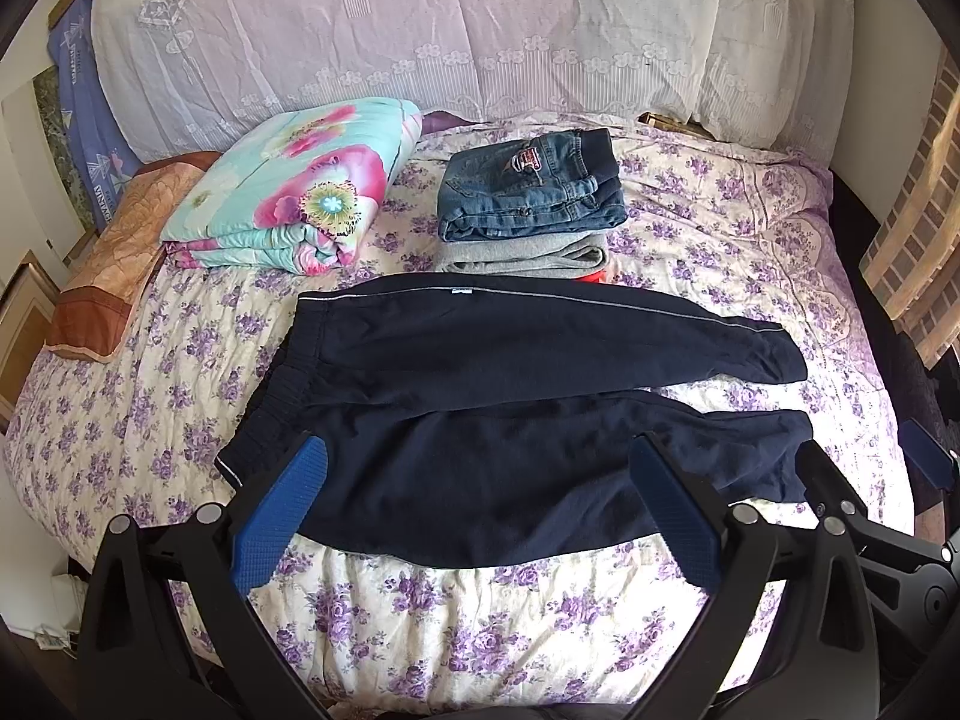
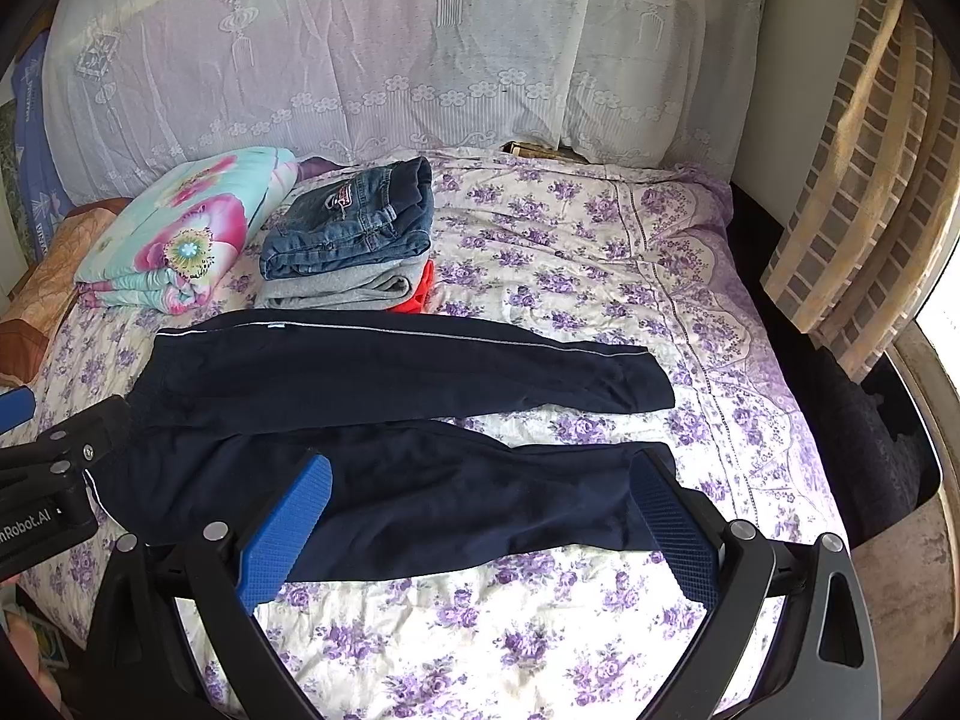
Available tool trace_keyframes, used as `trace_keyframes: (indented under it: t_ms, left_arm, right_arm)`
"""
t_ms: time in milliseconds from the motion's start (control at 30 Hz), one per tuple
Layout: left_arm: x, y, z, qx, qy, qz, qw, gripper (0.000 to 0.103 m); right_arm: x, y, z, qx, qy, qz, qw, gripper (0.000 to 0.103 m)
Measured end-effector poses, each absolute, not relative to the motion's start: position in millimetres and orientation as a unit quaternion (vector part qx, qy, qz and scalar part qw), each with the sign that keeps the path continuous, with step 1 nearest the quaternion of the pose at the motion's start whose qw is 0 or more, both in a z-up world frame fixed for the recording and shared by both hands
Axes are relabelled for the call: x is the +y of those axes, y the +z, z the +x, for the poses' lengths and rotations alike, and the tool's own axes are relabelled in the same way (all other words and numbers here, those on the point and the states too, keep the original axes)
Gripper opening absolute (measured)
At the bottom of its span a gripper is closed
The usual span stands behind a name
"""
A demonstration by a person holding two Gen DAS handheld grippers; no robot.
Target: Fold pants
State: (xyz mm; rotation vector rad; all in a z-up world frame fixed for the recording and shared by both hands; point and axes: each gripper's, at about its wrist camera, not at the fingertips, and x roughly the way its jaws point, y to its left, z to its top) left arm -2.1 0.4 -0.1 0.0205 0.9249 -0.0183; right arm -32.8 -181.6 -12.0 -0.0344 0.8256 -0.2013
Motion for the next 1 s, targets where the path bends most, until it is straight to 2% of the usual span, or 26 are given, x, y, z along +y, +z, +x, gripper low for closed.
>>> trace_keyframes:
  t_ms: [367,633,733,1000]
  left_arm:
    - [2,-12,-1,0.453,-0.01,0.007,0.892,0.098]
    - [31,-44,9,0.513,-0.005,-0.042,0.857,0.098]
    - [66,-75,18,0.551,0.017,-0.085,0.83,0.098]
    - [215,-213,46,0.643,0.134,-0.233,0.717,0.097]
  right_arm:
    - [-181,-16,-31,0.403,-0.092,-0.013,0.911,0.1]
    - [-184,-55,-19,0.452,-0.083,0.008,0.888,0.099]
    - [-182,-63,-18,0.455,-0.082,-0.003,0.887,0.099]
    - [-188,-89,-15,0.492,-0.082,0.001,0.867,0.099]
